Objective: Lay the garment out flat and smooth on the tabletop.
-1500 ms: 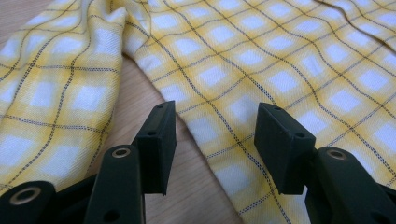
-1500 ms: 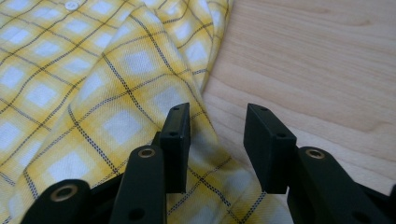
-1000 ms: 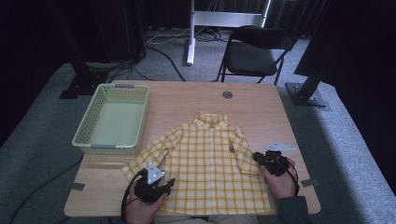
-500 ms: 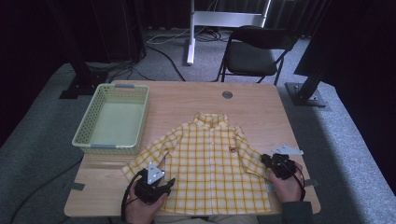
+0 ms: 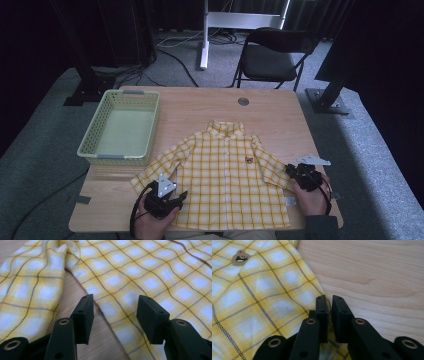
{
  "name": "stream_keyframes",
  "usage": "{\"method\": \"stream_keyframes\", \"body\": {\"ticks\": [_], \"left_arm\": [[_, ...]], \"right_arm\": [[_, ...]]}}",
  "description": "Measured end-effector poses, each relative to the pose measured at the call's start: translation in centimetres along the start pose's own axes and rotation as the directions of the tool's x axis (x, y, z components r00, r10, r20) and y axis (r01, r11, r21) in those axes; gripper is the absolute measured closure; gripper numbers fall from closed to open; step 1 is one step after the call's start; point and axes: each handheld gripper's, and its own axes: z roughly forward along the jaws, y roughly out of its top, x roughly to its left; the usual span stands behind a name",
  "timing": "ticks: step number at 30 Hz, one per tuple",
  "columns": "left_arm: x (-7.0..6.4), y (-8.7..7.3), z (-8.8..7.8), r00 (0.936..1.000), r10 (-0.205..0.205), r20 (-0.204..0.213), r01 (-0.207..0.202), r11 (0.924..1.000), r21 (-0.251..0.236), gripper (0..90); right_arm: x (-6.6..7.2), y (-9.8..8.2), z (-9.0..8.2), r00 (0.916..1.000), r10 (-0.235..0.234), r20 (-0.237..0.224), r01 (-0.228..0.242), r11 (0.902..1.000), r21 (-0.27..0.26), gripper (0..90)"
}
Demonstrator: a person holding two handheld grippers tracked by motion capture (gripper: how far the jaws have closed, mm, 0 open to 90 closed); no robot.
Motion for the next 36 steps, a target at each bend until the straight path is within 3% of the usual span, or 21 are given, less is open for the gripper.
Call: {"method": "stream_keyframes", "body": {"ticks": [13, 19, 22, 27, 29, 31, 36], "left_arm": [[0.0, 0.0, 0.0, 1.0, 0.002, 0.0, -0.002, 1.0, 0.001, 48.1], [0.0, 0.0, 0.0, 1.0, 0.001, 0.001, -0.001, 1.0, 0.0, 48.1], [0.0, 0.0, 0.0, 1.0, 0.001, 0.001, -0.001, 1.0, 0.0, 48.1], [0.0, 0.0, 0.0, 1.0, 0.002, 0.001, -0.002, 1.0, 0.0, 48.0], [0.0, 0.0, 0.0, 1.0, 0.002, 0.001, -0.002, 1.0, 0.0, 48.0], [0.0, 0.0, 0.0, 1.0, 0.003, 0.001, -0.003, 1.0, 0.0, 48.0], [-0.1, -0.1, -0.1, 1.0, -0.002, 0.004, 0.002, 1.0, 0.0, 47.6]], "right_arm": [[-0.4, -0.1, -0.1, 0.9997, 0.026, 0.006, -0.026, 0.9997, 0.0, 82.5], [-0.9, -0.4, -0.4, 0.9968, 0.057, 0.055, -0.057, 0.9983, -0.002, 83.3], [-1.1, -0.4, -0.9, 0.9954, 0.072, 0.063, -0.07, 0.9967, -0.04, 81.6], [-0.5, 0.2, -2.1, 0.9978, 0.055, 0.037, -0.051, 0.9921, -0.115, 76.4], [0.0, 0.5, -2.4, 0.9996, 0.017, -0.02, -0.02, 0.991, -0.132, 73.7], [0.6, 0.7, -2.5, 0.999, -0.004, -0.045, -0.002, 0.9912, -0.132, 73.1], [2.1, 0.8, -1.5, 0.9928, -0.058, -0.104, 0.051, 0.9963, -0.069, 71.1]]}}
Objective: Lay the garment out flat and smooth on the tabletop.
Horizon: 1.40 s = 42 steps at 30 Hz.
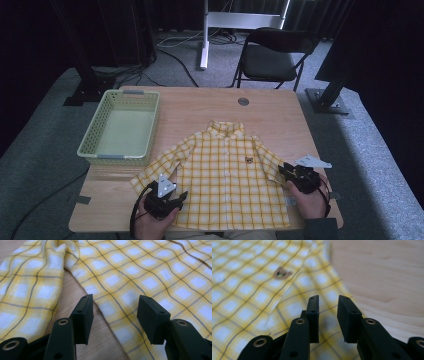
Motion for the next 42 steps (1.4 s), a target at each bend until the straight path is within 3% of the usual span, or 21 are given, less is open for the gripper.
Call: {"method": "stream_keyframes", "body": {"ticks": [6, 12, 25, 42], "left_arm": [[0.0, 0.0, 0.0, 1.0, -0.003, 0.002, 0.003, 1.0, 0.0, 47.5], [0.0, 0.0, 0.0, 1.0, 0.001, 0.0, -0.001, 1.0, 0.0, 47.5], [0.0, 0.0, 0.0, 1.0, -0.002, 0.001, 0.002, 1.0, 0.0, 47.3], [0.0, 0.0, 0.0, 1.0, -0.005, 0.007, 0.005, 1.0, 0.001, 47.1]], "right_arm": [[0.2, -0.4, 1.1, 1.0, 0.0, 0.001, -0.001, 0.9984, 0.056, 72.7], [-0.1, -0.7, 1.3, 0.9991, 0.005, 0.041, -0.009, 0.9967, 0.081, 77.2], [-0.3, -0.9, 1.4, 0.9989, 0.007, 0.047, -0.01, 0.9979, 0.064, 85.5], [-1.8, -0.8, 1.6, 0.9968, 0.042, 0.068, -0.046, 0.997, 0.062, 81.6]]}}
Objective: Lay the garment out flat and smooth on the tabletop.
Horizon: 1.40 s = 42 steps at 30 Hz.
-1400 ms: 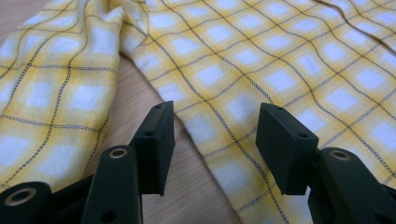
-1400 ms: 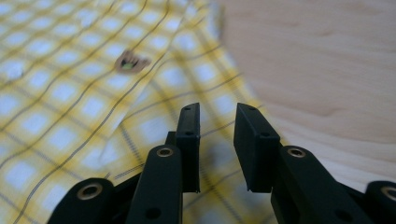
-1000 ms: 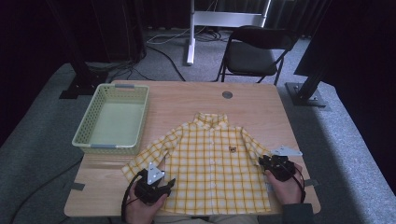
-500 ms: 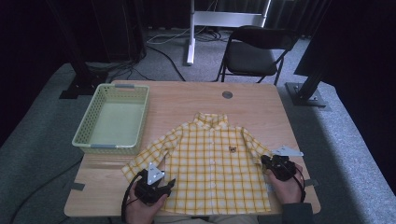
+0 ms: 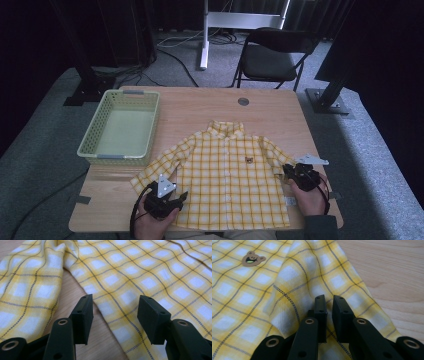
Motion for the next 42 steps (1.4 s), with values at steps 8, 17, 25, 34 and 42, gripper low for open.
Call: {"method": "stream_keyframes", "body": {"ticks": [8, 17, 25, 34, 42], "left_arm": [[0.0, 0.0, 0.0, 1.0, 0.0, 0.0, 0.0, 1.0, -0.001, 47.0], [0.0, 0.0, 0.0, 1.0, 0.001, 0.0, -0.001, 1.0, -0.001, 46.8], [0.0, 0.0, 0.0, 1.0, 0.002, -0.002, -0.002, 1.0, -0.001, 46.6], [0.0, 0.0, 0.0, 1.0, 0.003, -0.002, -0.003, 1.0, -0.001, 46.6], [0.0, 0.0, 0.0, 1.0, 0.003, -0.002, -0.003, 1.0, -0.001, 46.5]], "right_arm": [[-0.5, -0.1, -0.1, 0.9997, 0.018, 0.018, -0.018, 0.9998, 0.0, 78.1], [-1.2, -0.3, -0.3, 0.9982, 0.045, 0.04, -0.045, 0.999, 0.002, 75.1], [-1.2, -0.3, -0.4, 0.9983, 0.042, 0.04, -0.042, 0.9991, 0.008, 78.1], [-1.3, -0.4, -0.6, 0.9979, 0.048, 0.044, -0.049, 0.9987, 0.013, 85.3], [-1.6, -0.6, -0.8, 0.9965, 0.054, 0.064, -0.055, 0.9984, 0.013, 85.8]]}}
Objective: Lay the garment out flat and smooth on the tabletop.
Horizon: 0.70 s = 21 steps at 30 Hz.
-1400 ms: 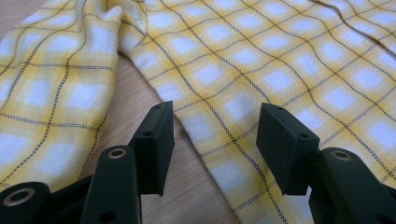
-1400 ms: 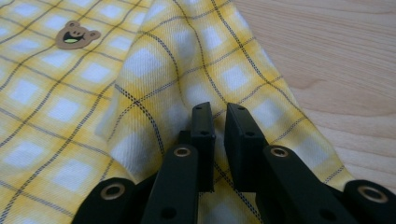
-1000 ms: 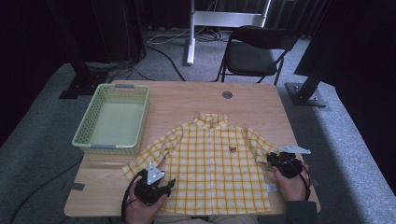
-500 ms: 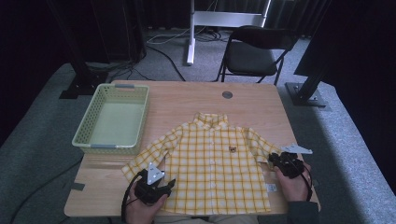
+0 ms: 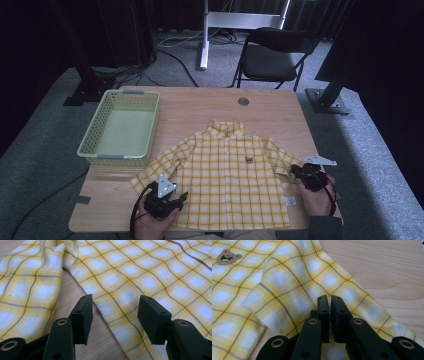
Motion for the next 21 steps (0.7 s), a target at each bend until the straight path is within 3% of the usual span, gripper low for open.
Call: {"method": "stream_keyframes", "body": {"ticks": [11, 19, 21], "left_arm": [[0.0, 0.0, 0.0, 1.0, 0.004, -0.003, -0.004, 1.0, 0.0, 46.5], [-0.3, 0.0, 0.0, 1.0, 0.006, 0.008, -0.006, 1.0, -0.001, 46.5], [-0.4, 0.0, 0.0, 0.9999, 0.009, 0.008, -0.009, 1.0, 0.001, 46.4]], "right_arm": [[-0.9, -0.1, -0.1, 0.9991, 0.016, 0.039, -0.016, 0.9999, -0.001, 81.2], [-1.5, 0.0, 0.0, 0.9969, 0.042, 0.066, -0.042, 0.9991, -0.003, 72.0], [-1.1, 0.1, -0.3, 0.9983, 0.045, 0.038, -0.045, 0.9988, -0.02, 68.5]]}}
